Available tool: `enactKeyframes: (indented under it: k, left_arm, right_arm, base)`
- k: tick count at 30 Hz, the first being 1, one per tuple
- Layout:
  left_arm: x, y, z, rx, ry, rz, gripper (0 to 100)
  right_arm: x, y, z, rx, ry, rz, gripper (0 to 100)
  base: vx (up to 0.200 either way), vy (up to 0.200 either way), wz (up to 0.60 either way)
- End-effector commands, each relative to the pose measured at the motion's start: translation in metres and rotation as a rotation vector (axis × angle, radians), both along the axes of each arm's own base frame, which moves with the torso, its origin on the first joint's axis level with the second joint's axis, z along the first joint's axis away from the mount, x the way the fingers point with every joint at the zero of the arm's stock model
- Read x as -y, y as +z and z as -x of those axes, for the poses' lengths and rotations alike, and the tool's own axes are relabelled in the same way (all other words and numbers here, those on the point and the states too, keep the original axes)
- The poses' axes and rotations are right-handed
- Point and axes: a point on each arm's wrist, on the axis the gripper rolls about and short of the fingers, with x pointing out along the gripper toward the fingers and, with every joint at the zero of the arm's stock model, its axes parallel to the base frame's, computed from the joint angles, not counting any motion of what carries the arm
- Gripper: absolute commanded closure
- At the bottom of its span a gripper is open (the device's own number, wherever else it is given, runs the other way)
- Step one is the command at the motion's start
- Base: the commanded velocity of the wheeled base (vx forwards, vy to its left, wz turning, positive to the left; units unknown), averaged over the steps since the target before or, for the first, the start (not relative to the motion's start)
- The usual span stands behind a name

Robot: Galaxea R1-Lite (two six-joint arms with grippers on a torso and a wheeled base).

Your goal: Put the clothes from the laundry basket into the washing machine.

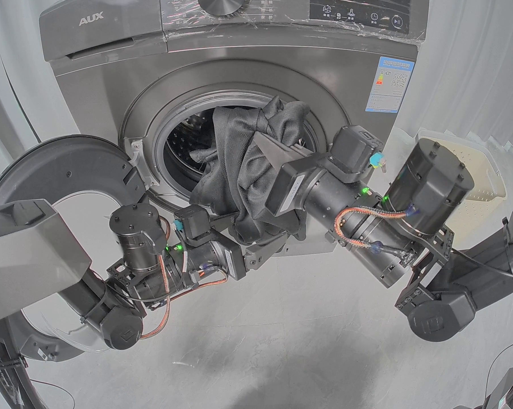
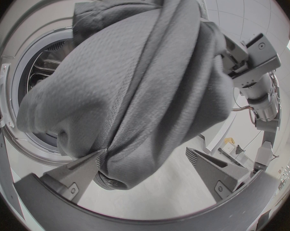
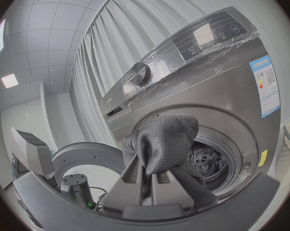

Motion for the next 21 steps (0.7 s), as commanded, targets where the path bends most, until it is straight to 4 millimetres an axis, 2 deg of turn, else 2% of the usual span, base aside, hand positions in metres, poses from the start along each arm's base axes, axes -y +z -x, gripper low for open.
enactKeyframes:
  k: [1,13,20,21]
  left_arm:
    - [-0.001,-0.007,-0.01,-0.006,0.019,-0.005,0]
    - [-0.006,-0.032,-0.025,-0.015,0.078,-0.045,0]
    - [-0.006,-0.031,-0.033,0.007,0.1,-0.031,0]
    - [-0.006,-0.031,-0.033,0.01,0.106,-0.029,100]
  right_arm:
    - [0.0,0.0,0.001,0.001,0.003,-0.001,100]
    - [-0.002,-0.001,0.002,-0.002,0.007,0.002,100]
    - [-0.003,-0.001,0.002,-0.001,0.01,0.001,100]
    - [-0.003,-0.001,0.002,-0.001,0.01,0.001,100]
  base:
    - [0.0,0.0,0.0]
    - [0.0,0.0,0.0]
    - [0.0,0.0,0.0]
    - [0.0,0.0,0.0]
